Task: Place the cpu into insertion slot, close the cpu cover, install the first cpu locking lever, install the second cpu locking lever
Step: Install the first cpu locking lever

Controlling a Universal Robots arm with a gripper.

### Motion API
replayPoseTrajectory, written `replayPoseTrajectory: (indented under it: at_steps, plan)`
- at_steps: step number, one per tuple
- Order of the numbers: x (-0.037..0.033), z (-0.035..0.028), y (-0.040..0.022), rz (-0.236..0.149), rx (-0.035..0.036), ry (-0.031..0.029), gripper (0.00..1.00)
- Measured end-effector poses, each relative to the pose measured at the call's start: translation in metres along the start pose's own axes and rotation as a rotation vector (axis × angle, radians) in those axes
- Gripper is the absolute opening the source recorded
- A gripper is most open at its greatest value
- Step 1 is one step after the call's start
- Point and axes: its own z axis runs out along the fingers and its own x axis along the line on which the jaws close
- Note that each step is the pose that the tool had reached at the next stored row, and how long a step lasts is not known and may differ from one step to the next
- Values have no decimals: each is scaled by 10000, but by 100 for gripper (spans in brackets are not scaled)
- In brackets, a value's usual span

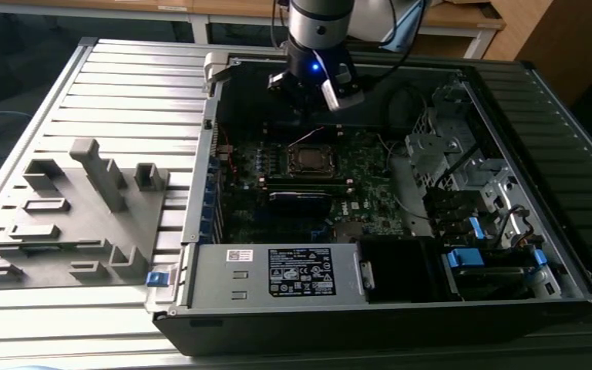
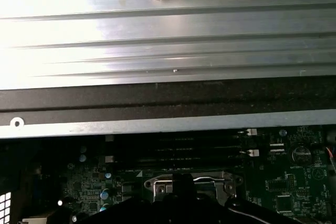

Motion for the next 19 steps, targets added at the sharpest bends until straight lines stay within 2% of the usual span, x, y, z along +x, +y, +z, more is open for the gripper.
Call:
replayPoseTrajectory:
  at_steps: [7, 9, 15, 19]
  plan:
    - [-3, 1, 1, -1, -2, -1, 11]
    - [-3, 6, 0, -10, -21, -11, 11]
    - [-2, 36, -5, -60, -105, -201, 11]
    - [-2, 68, -10, -93, -130, -300, 11]
